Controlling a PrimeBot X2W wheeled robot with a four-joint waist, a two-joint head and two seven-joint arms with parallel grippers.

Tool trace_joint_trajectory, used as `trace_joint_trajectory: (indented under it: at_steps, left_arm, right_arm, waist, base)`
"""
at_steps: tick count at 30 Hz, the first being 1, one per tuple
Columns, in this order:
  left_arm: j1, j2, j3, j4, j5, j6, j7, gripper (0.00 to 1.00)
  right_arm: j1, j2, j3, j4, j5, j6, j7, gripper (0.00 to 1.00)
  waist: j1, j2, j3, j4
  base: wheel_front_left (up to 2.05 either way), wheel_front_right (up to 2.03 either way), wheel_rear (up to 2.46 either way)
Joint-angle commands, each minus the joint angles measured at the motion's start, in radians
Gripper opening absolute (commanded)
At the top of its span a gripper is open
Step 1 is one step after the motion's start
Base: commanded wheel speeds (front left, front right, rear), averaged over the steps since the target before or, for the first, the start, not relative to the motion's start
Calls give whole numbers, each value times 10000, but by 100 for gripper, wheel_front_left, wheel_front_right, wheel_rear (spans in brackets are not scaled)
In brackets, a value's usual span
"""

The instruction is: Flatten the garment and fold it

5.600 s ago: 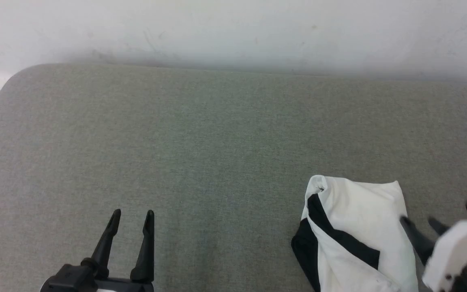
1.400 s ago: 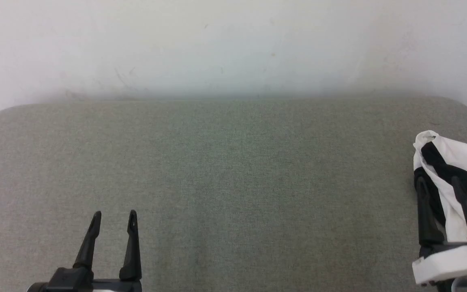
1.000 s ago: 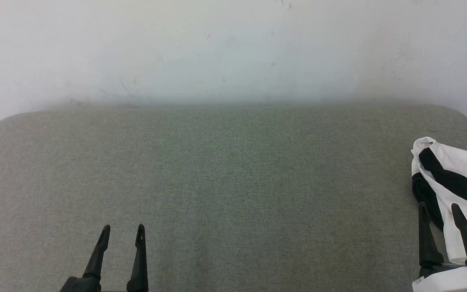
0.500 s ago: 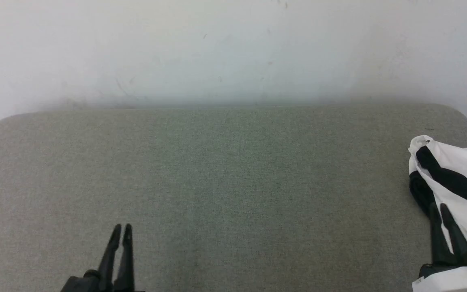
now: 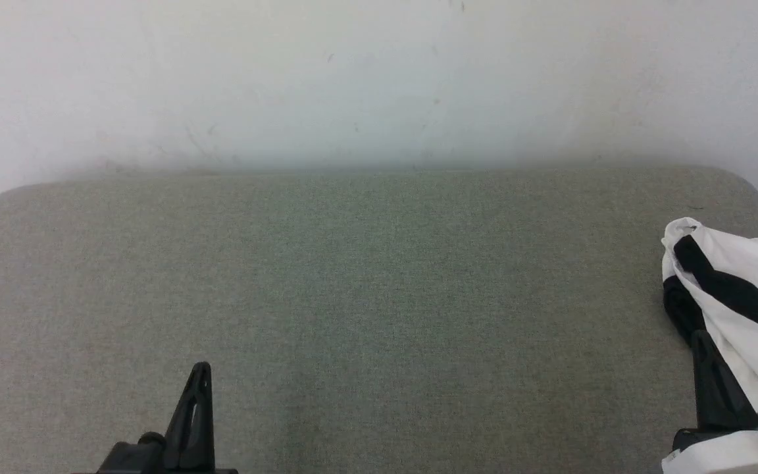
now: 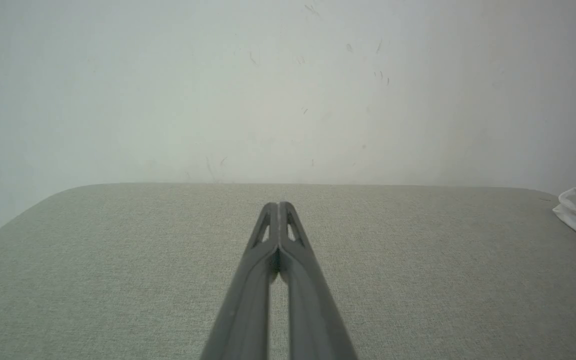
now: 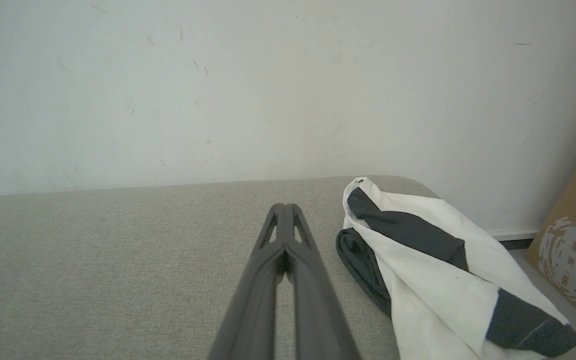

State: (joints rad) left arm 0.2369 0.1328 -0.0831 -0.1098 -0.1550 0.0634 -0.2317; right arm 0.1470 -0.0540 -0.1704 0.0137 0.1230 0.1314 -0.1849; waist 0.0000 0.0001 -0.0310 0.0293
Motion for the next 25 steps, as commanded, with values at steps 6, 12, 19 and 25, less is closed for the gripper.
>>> trace_joint_trajectory:
  at_steps: [6, 12, 19, 25]
  left_arm:
    - [-305, -87, 96, 100, 216, -75, 161, 0]
    - [-402, -122, 131, 148, 280, -101, 264, 0]
    - [-539, -171, 179, 214, 368, -138, 406, 0]
    - [-656, -213, 221, 270, 444, -170, 529, 0]
  right_arm:
    - [-222, 6, 132, -21, -121, -1, 134, 0]
    - [-281, 7, 206, -27, -174, -1, 215, 0]
    - [-363, 9, 310, -35, -247, -2, 328, 0]
    - [-434, 11, 400, -41, -310, -2, 426, 0]
  waist:
    - [0, -1, 19, -17]
    - [0, -1, 33, -30]
    - [0, -1, 52, -49]
    - [0, -1, 69, -64]
  base:
    - [0, 0, 0]
    - [0, 0, 0]
    - [0, 0, 0]
    - [0, 0, 0]
